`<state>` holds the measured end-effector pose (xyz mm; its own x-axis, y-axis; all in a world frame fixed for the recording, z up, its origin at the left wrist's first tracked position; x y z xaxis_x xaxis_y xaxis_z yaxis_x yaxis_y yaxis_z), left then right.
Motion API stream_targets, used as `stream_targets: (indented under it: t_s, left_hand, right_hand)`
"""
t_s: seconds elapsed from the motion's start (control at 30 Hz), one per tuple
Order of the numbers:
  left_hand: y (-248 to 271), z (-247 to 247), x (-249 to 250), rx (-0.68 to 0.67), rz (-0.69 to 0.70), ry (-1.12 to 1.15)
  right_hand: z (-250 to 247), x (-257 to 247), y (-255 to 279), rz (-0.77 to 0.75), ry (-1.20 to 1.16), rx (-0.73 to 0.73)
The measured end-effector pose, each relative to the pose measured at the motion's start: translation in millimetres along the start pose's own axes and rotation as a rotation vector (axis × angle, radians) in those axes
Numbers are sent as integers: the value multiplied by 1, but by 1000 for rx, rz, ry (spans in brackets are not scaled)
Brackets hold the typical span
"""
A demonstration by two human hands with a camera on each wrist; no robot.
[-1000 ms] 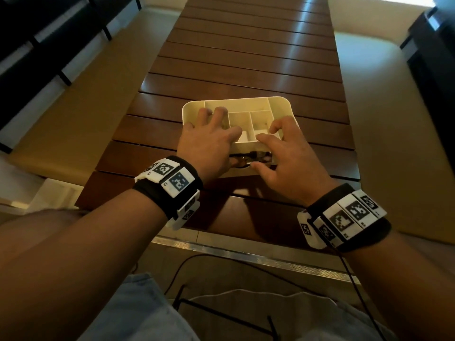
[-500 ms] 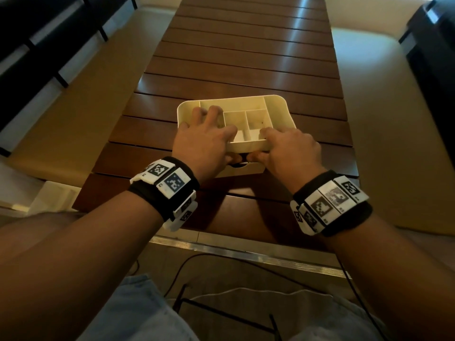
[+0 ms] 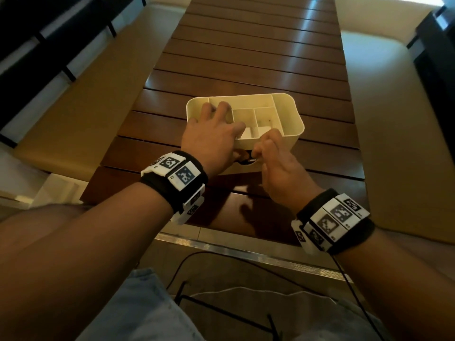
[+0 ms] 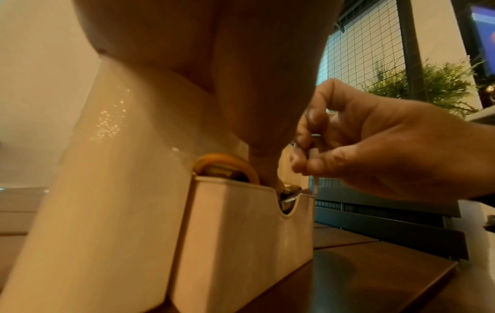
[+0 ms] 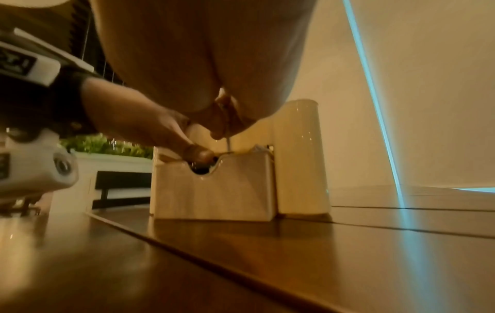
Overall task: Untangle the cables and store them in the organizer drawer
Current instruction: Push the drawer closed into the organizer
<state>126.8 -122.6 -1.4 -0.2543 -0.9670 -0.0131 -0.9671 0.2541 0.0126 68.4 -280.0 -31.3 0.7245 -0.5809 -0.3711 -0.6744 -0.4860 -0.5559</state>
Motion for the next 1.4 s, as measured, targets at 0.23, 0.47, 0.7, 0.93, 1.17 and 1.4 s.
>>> stream_targets:
  t_s: [0.23, 0.47, 0.7, 0.93, 1.17, 1.4]
  left_hand:
    - [-1, 1, 0, -3, 2, -9]
    - [-1, 1, 0, 0, 9, -19]
    - [-1, 1, 0, 7, 9, -7]
    - [-1, 3, 0, 18, 8, -2]
    - [-1, 1, 1, 8, 4, -13]
    - [1, 0, 0, -3, 12, -12]
  right_hand:
    - [-10, 0, -9, 23, 45, 19]
    - [-16, -4, -20, -27, 266, -37]
    - [-27, -2, -17, 130, 230, -95]
    - [-32, -1, -13, 111, 272, -159]
    - [-29, -5, -16, 240, 433, -407]
    - [-24, -9, -14, 348, 475, -475]
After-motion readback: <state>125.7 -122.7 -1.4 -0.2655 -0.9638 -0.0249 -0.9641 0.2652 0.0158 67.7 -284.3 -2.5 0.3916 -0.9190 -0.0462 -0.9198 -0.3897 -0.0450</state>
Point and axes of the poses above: each hand's wrist, its own y-axis away from the middle knuckle, its own z-axis out of the palm, x = y × z, the point moved 2 cm from there along -y, towards the middle knuckle, and after that the axes turned 9 degrees about -z, right-handed, at the moved point
